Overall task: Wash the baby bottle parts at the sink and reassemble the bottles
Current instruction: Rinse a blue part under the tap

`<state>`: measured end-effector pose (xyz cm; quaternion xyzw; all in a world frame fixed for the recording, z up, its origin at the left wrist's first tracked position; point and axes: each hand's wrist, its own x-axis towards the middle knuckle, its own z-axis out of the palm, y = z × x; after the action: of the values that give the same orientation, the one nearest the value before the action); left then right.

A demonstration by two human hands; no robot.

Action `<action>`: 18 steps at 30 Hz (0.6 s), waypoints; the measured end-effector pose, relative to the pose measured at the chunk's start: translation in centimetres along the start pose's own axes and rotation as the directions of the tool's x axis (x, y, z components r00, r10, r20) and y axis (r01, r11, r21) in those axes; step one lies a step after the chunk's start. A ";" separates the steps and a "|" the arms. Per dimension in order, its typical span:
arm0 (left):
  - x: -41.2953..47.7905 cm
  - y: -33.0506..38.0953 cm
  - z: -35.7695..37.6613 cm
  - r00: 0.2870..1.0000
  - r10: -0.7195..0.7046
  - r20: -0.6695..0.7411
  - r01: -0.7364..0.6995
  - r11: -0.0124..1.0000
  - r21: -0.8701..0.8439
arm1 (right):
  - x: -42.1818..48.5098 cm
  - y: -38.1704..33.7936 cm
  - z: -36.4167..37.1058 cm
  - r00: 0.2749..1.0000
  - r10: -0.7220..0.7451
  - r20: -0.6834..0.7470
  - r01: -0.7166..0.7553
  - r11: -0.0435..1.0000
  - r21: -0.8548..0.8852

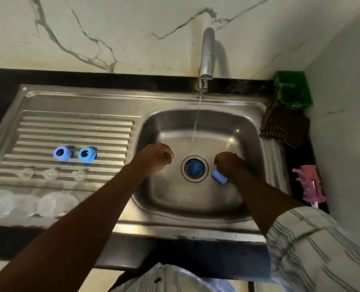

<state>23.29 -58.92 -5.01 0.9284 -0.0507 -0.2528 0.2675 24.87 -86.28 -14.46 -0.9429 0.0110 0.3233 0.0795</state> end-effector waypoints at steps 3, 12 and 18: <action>-0.8 -0.6 0.1 0.999 -0.034 -0.030 0.033 0.999 -0.023 | 0.4 -0.6 0.2 0.999 0.001 0.044 0.004 0.995 -0.103; -2.4 -2.2 -0.1 0.987 -0.106 -0.123 0.085 0.982 -0.166 | 0.9 -1.1 -0.8 0.993 0.046 -0.107 -0.044 0.999 0.021; 0.6 -0.2 -1.2 0.972 -0.235 -0.017 0.176 0.774 -0.609 | 1.0 -5.4 -4.5 0.937 0.025 -0.348 0.225 0.719 0.658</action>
<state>24.38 -58.31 -4.49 0.8053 0.1463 -0.2402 0.5218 28.76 -81.66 -10.83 -0.8852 0.0917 0.1272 0.4381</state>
